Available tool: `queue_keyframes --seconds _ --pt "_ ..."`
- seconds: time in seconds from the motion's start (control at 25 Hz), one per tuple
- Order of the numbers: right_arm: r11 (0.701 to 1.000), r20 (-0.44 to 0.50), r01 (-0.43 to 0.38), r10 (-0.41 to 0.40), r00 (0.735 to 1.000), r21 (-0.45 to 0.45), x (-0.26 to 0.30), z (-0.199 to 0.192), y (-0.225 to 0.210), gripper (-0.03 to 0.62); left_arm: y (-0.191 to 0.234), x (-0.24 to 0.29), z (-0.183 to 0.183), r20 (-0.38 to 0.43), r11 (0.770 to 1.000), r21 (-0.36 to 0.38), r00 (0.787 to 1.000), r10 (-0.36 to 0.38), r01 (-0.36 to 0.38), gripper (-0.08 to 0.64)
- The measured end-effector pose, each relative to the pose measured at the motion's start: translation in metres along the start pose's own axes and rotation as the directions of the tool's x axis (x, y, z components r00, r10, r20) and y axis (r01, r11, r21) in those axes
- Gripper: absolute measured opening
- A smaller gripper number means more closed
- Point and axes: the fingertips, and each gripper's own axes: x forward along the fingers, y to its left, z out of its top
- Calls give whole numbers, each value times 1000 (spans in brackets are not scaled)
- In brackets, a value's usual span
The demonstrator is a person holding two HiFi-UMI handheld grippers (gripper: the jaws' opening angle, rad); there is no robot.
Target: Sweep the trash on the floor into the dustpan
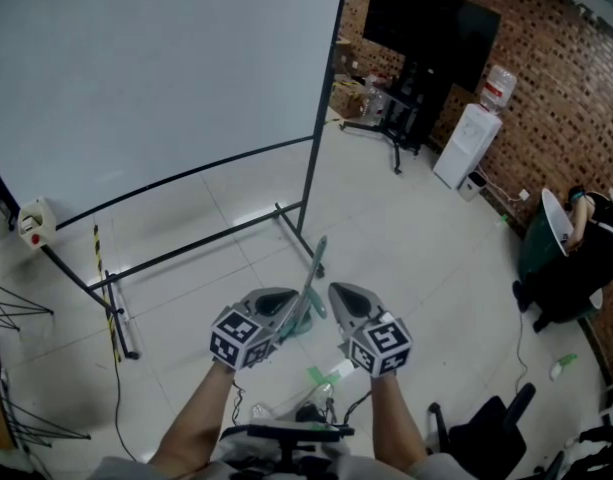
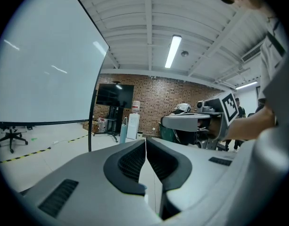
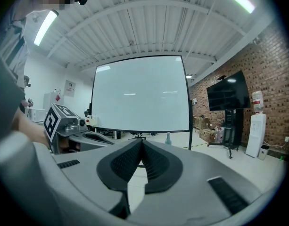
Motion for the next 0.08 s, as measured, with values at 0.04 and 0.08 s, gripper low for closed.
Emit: queue_keyframes --seconds 0.04,0.08 --pt "1000 0 -2 2 1000 2 0 0 0 0 0 0 -1 -1 1000 -2 1000 0 0 8" --pt "1000 0 -4 4 1000 4 1 -1 1 0 0 0 -2 -2 1000 -4 1000 0 0 8"
